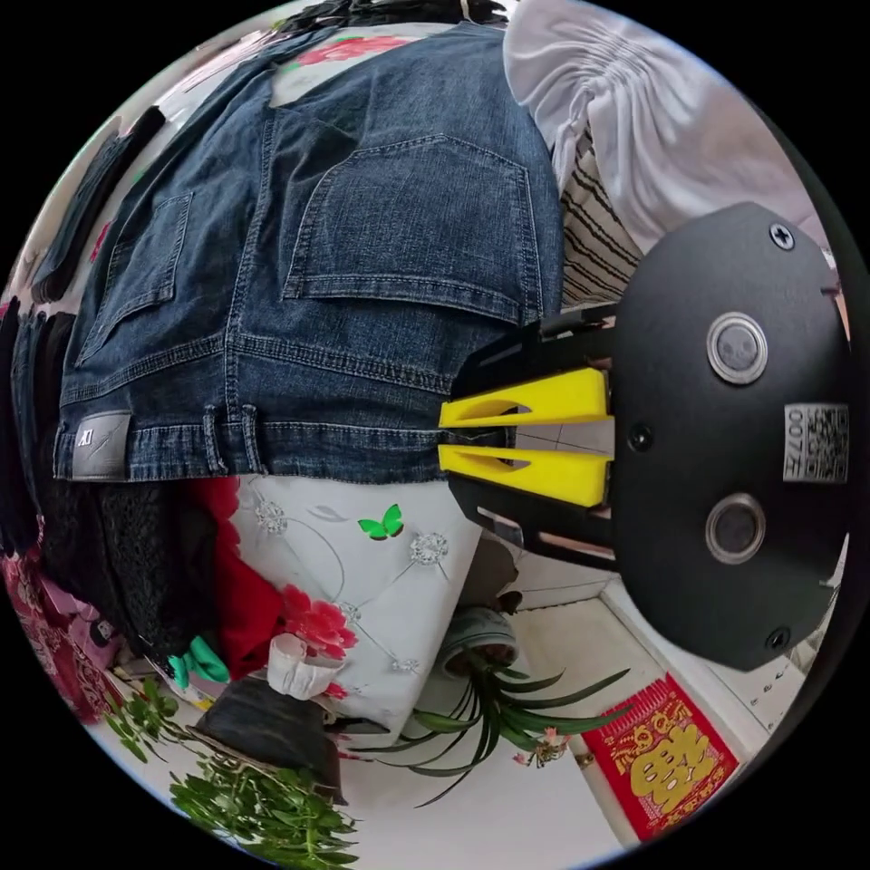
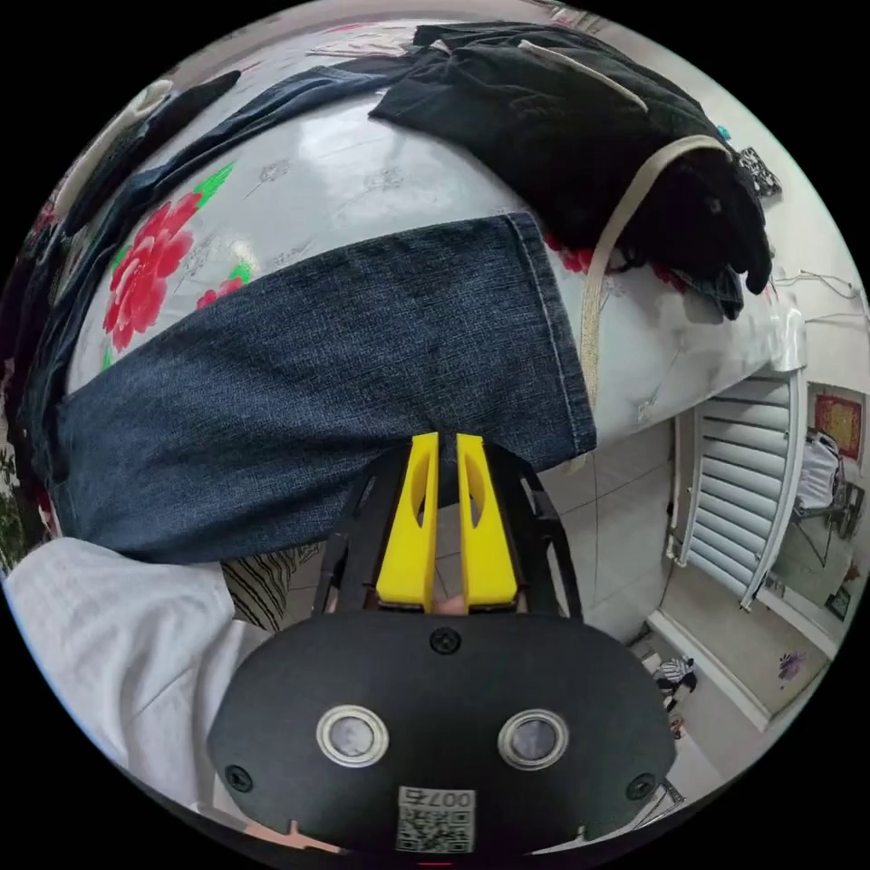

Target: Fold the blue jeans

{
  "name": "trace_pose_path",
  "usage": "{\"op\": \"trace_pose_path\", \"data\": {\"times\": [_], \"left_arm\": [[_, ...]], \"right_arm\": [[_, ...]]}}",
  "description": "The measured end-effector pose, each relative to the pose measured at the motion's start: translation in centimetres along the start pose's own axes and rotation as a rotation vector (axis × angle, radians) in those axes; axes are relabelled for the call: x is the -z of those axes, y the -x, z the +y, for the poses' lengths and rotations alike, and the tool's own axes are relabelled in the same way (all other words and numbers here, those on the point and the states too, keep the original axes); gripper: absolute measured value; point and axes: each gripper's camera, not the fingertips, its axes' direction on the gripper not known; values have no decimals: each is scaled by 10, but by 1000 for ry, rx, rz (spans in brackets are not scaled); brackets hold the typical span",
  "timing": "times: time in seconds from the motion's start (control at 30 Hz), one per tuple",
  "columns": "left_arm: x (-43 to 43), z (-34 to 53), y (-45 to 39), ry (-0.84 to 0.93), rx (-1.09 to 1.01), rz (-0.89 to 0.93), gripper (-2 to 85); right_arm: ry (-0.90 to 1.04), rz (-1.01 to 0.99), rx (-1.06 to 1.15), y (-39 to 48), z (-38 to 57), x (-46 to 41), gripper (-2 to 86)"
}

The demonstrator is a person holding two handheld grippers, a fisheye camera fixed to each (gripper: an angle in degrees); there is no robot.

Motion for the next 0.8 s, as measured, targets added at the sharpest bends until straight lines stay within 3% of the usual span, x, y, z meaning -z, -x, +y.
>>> {"op": "trace_pose_path", "data": {"times": [0.03, 0.1, 0.2, 0.33, 0.4, 0.6, 0.8], "left_arm": [[1, 3, 2, 10, 13, 16, 19], [11, 9, 9, -14, 47, 39, 8], [51, 10, 22, -189, 95, 32, 3], [100, -49, 22, -388, -33, -11, 59], [109, -91, 15, -407, -101, 4, 75], [108, -215, -29, -382, -306, 45, 96], [32, -272, -87, -94, -407, -84, 56]], "right_arm": [[-10, -13, -27, -2, 0, 5, 5], [-209, 29, -67, 9, 4, 48, 7], [-375, -38, 26, 46, -14, 94, 26], [-394, -188, 145, 102, -82, 120, 63], [-396, -288, 192, 145, -142, 134, 87], [-295, -320, 214, 249, -294, 142, 123], [-89, -223, 142, 302, -380, 90, 107]]}}
